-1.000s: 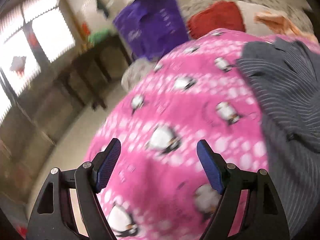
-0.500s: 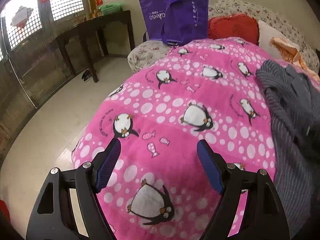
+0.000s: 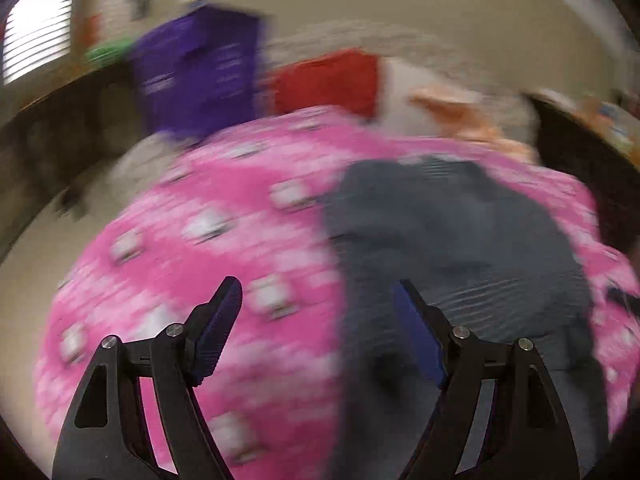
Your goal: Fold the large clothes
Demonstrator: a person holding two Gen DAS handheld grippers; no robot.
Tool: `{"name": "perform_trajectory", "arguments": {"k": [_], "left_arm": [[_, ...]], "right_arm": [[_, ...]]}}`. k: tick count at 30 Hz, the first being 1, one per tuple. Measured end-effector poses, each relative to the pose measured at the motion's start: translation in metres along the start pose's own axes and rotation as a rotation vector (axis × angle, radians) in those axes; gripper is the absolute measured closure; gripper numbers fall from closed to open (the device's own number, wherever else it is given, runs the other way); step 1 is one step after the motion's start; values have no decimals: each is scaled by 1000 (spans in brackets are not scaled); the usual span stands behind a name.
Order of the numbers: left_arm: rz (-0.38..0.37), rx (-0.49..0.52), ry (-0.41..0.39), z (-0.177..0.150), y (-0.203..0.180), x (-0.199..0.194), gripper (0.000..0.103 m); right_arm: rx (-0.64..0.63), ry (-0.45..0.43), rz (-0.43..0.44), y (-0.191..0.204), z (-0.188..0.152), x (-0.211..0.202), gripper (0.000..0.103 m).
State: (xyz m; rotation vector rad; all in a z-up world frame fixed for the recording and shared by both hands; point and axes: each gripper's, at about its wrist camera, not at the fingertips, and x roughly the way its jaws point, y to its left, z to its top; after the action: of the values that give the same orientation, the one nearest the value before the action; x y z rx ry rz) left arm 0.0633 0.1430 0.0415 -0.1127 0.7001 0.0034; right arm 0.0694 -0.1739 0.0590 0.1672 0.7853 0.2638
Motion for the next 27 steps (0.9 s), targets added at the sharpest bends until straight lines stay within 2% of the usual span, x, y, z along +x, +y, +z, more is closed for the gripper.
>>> {"name": "perform_trajectory", "arguments": {"k": [1, 2, 3, 5, 7, 9, 11, 12, 13, 16, 21, 27], "left_arm": [[-35, 49, 22, 5, -21, 13, 43], [-32, 73, 44, 7, -32, 21, 56], [-35, 96, 80, 7, -43, 33, 61], [-40, 119, 136, 1, -59, 56, 64], [4, 117, 188, -12, -60, 79, 64], [26, 106, 229, -30, -53, 94, 63], [25, 160, 158, -43, -54, 90, 63], [33, 194, 134, -49, -55, 88, 63], [29, 185, 128, -48, -54, 87, 63], [17, 167, 129, -47, -52, 91, 63], [16, 164, 124, -48, -50, 89, 63], [26, 171, 123, -50, -51, 89, 63]], "right_arm": [[64, -18, -36, -20, 9, -4, 68], [116, -35, -65, -38, 20, -8, 74], [140, -47, -70, -47, 28, -8, 74], [107, -44, -37, -47, 40, -1, 74], [39, -10, -42, -42, 40, 19, 74], [40, 118, 44, -48, 24, 56, 74], [4, 265, 27, -49, -10, 89, 76], [-39, 251, 30, -48, -24, 91, 76], [-81, 192, 38, -47, -31, 85, 76], [-11, 177, 81, -58, -33, 80, 76], [-65, 109, 34, -51, -43, 75, 75], [-94, 98, 2, -43, -45, 79, 75]]}}
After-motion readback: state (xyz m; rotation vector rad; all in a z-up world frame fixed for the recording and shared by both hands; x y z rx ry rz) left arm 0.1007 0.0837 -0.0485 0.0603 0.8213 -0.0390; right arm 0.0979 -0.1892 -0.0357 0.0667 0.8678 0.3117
